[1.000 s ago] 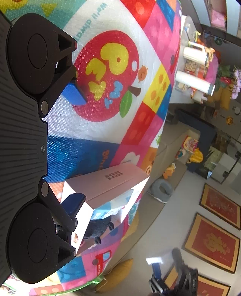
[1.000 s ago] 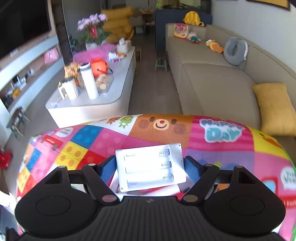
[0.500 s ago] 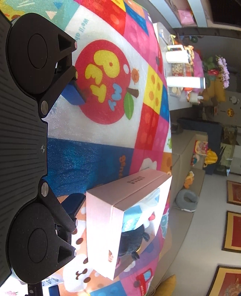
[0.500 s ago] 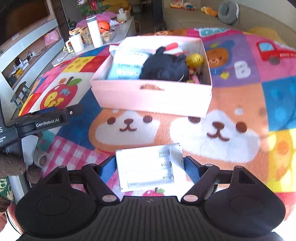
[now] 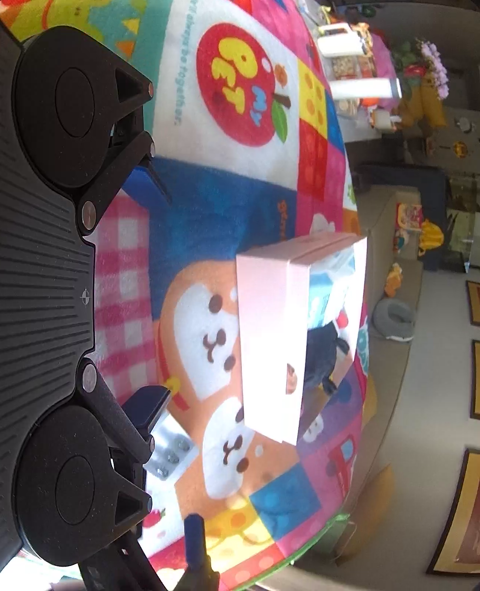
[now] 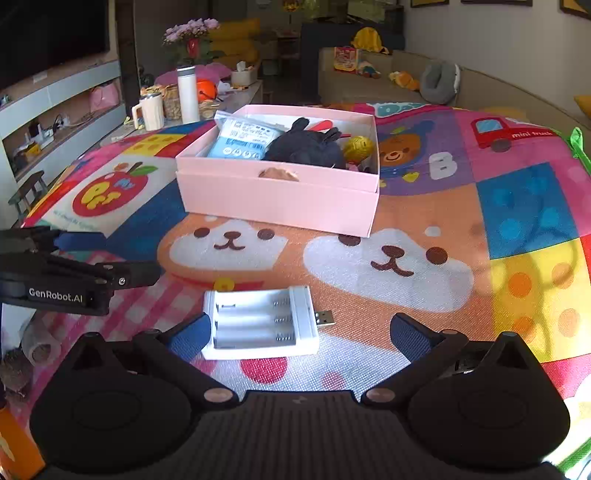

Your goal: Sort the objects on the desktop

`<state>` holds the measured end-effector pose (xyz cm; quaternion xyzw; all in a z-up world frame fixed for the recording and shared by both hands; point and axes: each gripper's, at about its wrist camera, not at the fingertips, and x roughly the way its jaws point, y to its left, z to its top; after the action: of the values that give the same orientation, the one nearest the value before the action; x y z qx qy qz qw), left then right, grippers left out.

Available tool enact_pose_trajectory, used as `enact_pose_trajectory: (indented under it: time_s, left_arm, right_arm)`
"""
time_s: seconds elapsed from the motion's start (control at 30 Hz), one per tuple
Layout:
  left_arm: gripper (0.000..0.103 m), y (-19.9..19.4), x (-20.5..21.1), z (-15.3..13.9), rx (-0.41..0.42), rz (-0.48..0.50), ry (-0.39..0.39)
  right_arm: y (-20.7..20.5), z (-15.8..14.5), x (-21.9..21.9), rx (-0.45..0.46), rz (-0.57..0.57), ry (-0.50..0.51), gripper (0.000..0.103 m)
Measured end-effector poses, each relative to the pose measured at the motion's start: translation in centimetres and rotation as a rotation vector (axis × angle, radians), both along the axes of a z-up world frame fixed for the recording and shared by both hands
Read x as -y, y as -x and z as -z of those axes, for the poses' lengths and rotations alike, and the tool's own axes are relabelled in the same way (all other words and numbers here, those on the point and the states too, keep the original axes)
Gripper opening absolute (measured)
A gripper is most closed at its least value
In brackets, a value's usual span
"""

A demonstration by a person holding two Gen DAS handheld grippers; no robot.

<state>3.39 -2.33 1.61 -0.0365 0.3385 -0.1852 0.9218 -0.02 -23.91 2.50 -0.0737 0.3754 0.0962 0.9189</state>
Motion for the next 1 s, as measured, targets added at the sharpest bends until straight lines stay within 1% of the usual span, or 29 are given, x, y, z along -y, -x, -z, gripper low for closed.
enact_pose_trajectory:
  time_s: [0.07, 0.13, 0.2, 0.27, 0.33, 0.43, 0.5, 0.57, 0.6, 0.67, 0.7, 0.77, 0.87, 0.9, 0.93, 1.0]
  left_arm:
    - [0.103, 0.5, 1.0, -0.4, -0.001, 0.059, 0.029]
    - [0.103, 0.9, 2.0, -0.8, 0.006, 0.099, 0.027]
    - [0.103, 1.0, 3.0, -0.8, -0.004, 0.149, 0.026]
    - [0.103, 1.0, 4.2, -0.6, -0.014, 0.198, 0.009]
    - [0.103, 1.1, 5.5, -0.2, -0.013, 0.228, -0.031]
    - [0.103, 1.1, 6.5, 0.3, -0.008, 0.208, -0.104]
    - [0.103, 0.9, 6.6, 0.6, -0.016, 0.199, -0.129]
    - [0.103, 0.6, 6.6, 0.5, -0.004, 0.177, -0.172]
    - [0.103, 0.4, 6.5, 0.5, 0.006, 0.153, -0.199]
    - [0.103, -0.4, 5.9, 0.6, 0.021, 0.075, -0.262]
    - [0.103, -0.9, 5.5, 0.7, 0.011, 0.042, -0.267]
    - [0.103, -1.5, 4.7, 0.4, -0.029, 0.027, -0.202]
    - [0.103, -1.1, 4.6, -0.6, -0.068, 0.126, -0.03]
    - [0.103, -0.8, 5.4, -0.9, -0.069, 0.163, -0.008]
    - [0.103, -0.6, 6.4, -1.1, -0.061, 0.19, -0.018]
    - [0.103, -0.3, 8.9, -1.2, -0.037, 0.209, -0.086]
  right_arm:
    - [0.8, 0.8, -0.2, 0.028, -0.009, 0.047, 0.103]
    - [1.7, 1.4, 0.0, 0.055, -0.004, 0.067, 0.103]
    - [2.5, 1.8, 0.6, 0.067, 0.005, 0.071, 0.103]
    - [3.1, 2.3, 1.3, 0.071, 0.028, 0.072, 0.103]
    - [3.4, 2.5, 2.1, 0.078, 0.051, 0.047, 0.103]
    - [3.4, 2.7, 2.7, 0.066, 0.072, 0.008, 0.103]
    - [3.4, 2.9, 2.9, 0.064, 0.086, -0.016, 0.103]
    - [3.4, 3.1, 3.2, 0.059, 0.101, -0.051, 0.103]
    - [3.5, 3.2, 3.4, 0.062, 0.111, -0.07, 0.103]
    - [3.8, 3.4, 3.1, 0.082, 0.116, -0.065, 0.103]
    - [3.9, 3.5, 3.1, 0.091, 0.124, -0.068, 0.103]
    - [4.2, 3.6, 2.9, 0.108, 0.135, -0.068, 0.103]
    - [4.5, 3.9, 2.9, 0.132, 0.139, -0.076, 0.103]
    - [4.6, 3.9, 2.9, 0.139, 0.139, -0.077, 0.103]
    - [4.7, 4.0, 2.9, 0.146, 0.139, -0.078, 0.103]
    - [4.9, 4.1, 2.9, 0.16, 0.139, -0.079, 0.103]
